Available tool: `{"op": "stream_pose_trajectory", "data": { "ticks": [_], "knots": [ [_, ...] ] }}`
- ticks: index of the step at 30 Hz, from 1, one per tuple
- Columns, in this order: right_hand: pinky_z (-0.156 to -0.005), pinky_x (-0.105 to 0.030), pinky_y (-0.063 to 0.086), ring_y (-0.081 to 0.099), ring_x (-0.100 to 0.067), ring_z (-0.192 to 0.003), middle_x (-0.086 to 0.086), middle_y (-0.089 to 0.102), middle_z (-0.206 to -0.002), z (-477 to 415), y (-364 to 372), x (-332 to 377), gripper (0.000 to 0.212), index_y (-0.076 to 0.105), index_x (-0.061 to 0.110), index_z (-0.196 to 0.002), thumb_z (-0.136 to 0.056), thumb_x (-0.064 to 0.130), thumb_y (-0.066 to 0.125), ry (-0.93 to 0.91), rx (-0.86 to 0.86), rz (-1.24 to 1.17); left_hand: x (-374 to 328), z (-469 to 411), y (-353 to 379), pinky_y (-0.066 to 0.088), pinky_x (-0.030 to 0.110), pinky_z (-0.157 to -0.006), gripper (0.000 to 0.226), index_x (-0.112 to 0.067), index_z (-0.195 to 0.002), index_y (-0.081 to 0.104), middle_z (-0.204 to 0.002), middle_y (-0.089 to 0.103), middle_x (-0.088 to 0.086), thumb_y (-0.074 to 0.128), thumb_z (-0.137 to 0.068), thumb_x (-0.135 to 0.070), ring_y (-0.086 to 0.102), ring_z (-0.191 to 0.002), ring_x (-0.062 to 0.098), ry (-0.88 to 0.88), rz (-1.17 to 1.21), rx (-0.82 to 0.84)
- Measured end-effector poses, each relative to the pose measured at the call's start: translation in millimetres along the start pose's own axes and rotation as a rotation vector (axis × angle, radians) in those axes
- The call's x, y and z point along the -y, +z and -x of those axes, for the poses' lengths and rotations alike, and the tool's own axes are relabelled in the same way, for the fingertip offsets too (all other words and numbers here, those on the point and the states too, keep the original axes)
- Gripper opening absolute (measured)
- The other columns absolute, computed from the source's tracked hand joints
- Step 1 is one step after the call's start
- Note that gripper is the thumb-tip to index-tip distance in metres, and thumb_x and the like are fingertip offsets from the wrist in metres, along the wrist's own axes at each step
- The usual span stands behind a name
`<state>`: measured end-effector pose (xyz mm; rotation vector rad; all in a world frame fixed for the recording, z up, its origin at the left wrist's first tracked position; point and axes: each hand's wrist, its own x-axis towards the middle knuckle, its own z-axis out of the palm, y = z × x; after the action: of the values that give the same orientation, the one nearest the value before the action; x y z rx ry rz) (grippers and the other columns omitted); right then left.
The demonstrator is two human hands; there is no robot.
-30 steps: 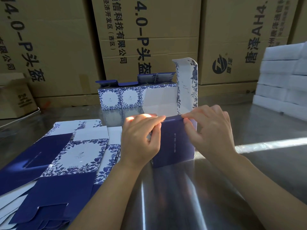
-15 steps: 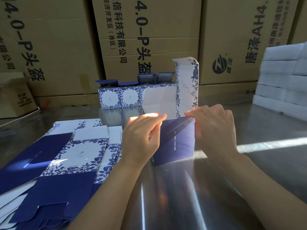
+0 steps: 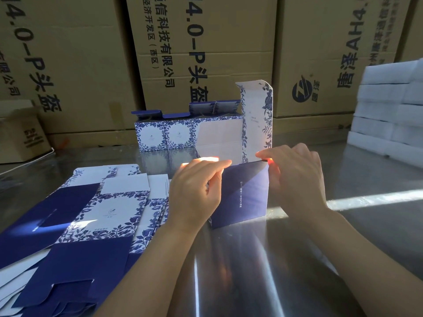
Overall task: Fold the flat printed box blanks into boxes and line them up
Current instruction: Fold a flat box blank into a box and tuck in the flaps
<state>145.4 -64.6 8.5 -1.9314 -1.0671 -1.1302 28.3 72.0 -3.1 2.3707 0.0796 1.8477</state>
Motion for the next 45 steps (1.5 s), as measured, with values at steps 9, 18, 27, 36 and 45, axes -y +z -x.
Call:
{"op": "stream_pose_trajectory", "data": {
  "ticks": [9, 18, 27, 36, 45],
  "knots": [
    [-0.075, -0.032, 0.039, 0.056, -0.014, -0.074, 0.012, 0.069, -0.085, 3, -4, 17, 0.028, 0.069, 0.029, -0.092, -0.093, 0.034, 0.041, 0.049, 0.093, -0.419, -15, 0, 1, 0.052, 0.031, -0.083, 0.027, -0.008, -0.103, 0.072, -0.098, 0.072, -0.001, 0.054, -0.083, -0.011, 0.065, -0.093, 0.014, 0.043, 0.182, 0.002],
    [-0.077, -0.029, 0.042, 0.050, -0.002, -0.076, 0.013, 0.065, -0.082, 5, 0, 16, 0.036, 0.070, 0.021, -0.084, -0.089, 0.041, 0.042, 0.050, 0.105, -0.480, -13, -6, -4, 0.056, 0.031, -0.075, 0.031, -0.004, -0.111, 0.067, -0.122, 0.060, 0.010, 0.049, -0.085, -0.006, 0.056, -0.109, 0.008, 0.025, 0.190, -0.089],
    [-0.072, -0.021, 0.035, 0.054, 0.007, -0.083, 0.012, 0.062, -0.093, -8, -5, 1, 0.047, 0.057, 0.020, -0.064, -0.087, 0.053, 0.033, 0.615, 0.125, -0.670, -6, -9, -8, 0.037, 0.007, -0.092, 0.039, -0.015, -0.124, 0.055, -0.133, 0.041, 0.000, 0.042, -0.087, -0.015, 0.035, -0.121, -0.011, -0.109, 0.153, -0.126],
    [-0.067, -0.029, 0.038, 0.055, 0.003, -0.071, 0.013, 0.063, -0.085, -11, 3, -10, 0.026, 0.064, 0.030, -0.069, -0.084, 0.044, 0.048, 0.742, 0.157, -0.706, 2, -6, -7, 0.043, 0.017, -0.066, 0.034, -0.017, -0.120, 0.049, -0.138, 0.029, -0.008, 0.042, -0.087, -0.010, 0.049, -0.087, -0.005, -0.316, 0.217, -0.132],
    [-0.055, -0.015, 0.048, 0.066, -0.001, -0.068, 0.014, 0.072, -0.080, -11, 4, -9, 0.024, 0.069, 0.025, -0.086, -0.092, 0.041, 0.053, 0.743, 0.156, -0.867, 4, -5, -5, 0.048, 0.037, -0.084, 0.033, -0.006, -0.110, 0.058, -0.117, 0.044, 0.002, 0.044, -0.080, 0.000, 0.046, -0.111, 0.018, -0.242, 0.124, -0.018]
  ]
}}
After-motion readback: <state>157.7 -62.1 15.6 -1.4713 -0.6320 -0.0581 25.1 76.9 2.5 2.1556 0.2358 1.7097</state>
